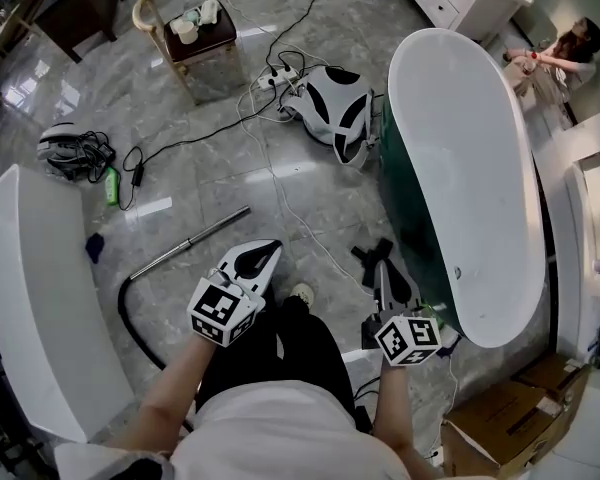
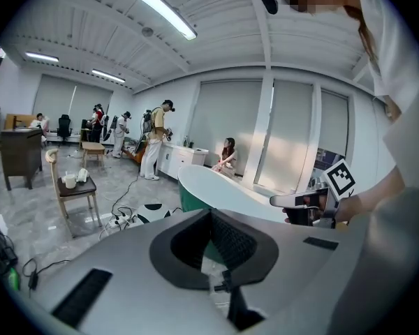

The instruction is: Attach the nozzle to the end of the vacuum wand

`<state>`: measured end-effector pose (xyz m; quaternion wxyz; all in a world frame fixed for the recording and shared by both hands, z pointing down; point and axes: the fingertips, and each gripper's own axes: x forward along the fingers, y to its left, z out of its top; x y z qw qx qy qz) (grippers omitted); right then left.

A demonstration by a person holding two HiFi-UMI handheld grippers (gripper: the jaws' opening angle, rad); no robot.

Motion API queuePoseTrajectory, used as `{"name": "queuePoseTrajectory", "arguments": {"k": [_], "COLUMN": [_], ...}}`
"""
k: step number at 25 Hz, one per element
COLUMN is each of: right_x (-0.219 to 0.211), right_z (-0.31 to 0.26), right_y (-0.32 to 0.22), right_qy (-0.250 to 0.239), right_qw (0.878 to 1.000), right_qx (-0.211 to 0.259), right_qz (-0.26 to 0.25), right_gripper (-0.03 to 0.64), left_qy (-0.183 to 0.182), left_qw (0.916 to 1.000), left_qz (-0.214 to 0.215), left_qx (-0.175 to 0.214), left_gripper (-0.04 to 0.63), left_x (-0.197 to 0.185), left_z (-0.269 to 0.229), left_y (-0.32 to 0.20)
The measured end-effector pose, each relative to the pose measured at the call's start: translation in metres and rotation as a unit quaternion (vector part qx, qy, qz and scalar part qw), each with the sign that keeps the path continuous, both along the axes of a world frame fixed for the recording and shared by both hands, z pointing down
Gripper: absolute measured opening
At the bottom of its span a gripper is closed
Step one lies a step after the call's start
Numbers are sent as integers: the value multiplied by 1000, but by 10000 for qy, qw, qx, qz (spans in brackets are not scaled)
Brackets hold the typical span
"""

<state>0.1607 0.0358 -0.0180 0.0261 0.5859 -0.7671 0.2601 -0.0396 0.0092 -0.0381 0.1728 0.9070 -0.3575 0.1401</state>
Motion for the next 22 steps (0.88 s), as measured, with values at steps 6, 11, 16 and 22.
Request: {"name": "queuePoseTrajectory", "arguments": {"k": [6,11,16,22], "right_x": [12,21,26,23], "right_z": [-5,5,21,50], "right_y": [-26,-44,-66,-85], "right_qy": [-45,-661,-923,-925], "right_qw": [9992,9938,9889,9870], "right_qx": [215,409,590,742], "right_qz": [326,789,1005,1086], "right_gripper": [17,17,17,17], "left_qy": [-77,-63,131,208], "left_qw": [9996,9974,9949,9947], "left_qz": [289,711,1001,962], "left_qx": [21,112,20,-292], "left_gripper": [9,9,8,9], "left_x": [-6,2,3,2], "left_z": [6,18,43,106], "left_y": [-33,-66,-94,-116]}}
